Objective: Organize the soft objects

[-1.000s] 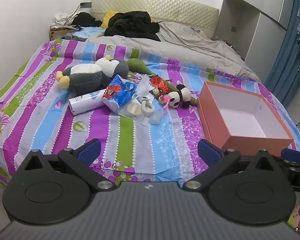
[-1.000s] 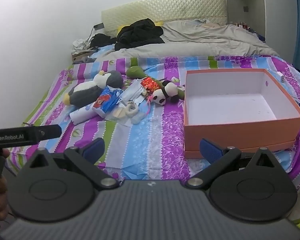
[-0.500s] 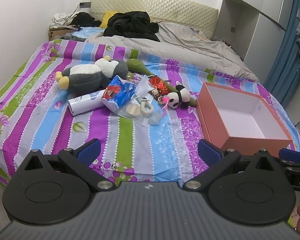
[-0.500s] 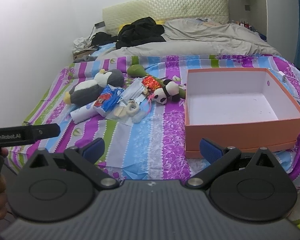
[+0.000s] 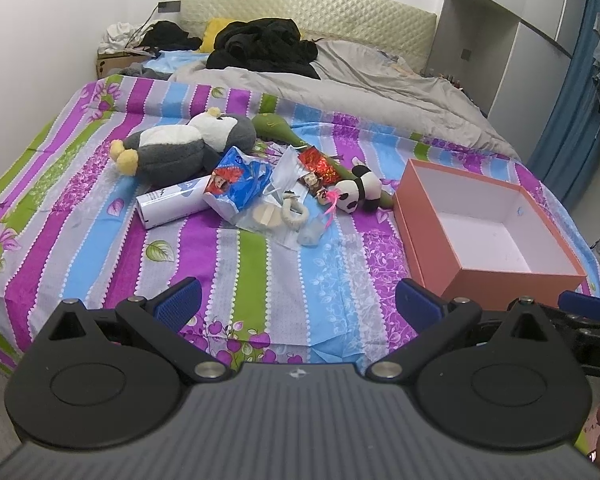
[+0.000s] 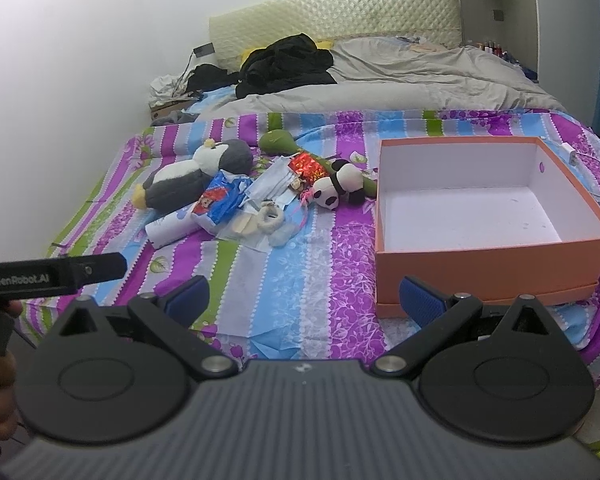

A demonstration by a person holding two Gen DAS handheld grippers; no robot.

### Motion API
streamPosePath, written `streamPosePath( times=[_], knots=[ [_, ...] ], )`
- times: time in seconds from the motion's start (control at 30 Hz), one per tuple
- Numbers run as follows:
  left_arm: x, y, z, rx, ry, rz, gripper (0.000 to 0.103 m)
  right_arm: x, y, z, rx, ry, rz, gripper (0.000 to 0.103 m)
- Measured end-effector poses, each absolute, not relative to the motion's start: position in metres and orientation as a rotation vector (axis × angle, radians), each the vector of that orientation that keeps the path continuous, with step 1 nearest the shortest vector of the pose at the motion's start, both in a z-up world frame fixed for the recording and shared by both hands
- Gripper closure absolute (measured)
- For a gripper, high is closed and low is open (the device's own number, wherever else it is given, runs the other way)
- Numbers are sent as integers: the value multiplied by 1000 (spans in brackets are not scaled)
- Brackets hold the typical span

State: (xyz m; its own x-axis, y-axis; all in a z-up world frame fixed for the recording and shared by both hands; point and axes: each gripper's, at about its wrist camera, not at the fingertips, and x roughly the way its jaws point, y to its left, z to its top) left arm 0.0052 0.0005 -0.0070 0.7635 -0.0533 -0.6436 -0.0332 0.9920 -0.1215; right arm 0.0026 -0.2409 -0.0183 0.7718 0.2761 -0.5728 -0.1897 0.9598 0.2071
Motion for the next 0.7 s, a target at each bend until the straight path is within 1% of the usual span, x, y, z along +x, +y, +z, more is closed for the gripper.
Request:
streamPosePath(
  times=[0.7],
  knots=[
    [4, 0, -7, -137, 709, -45, 0, 1, -241, -17, 143, 652, 268, 0]
  ],
)
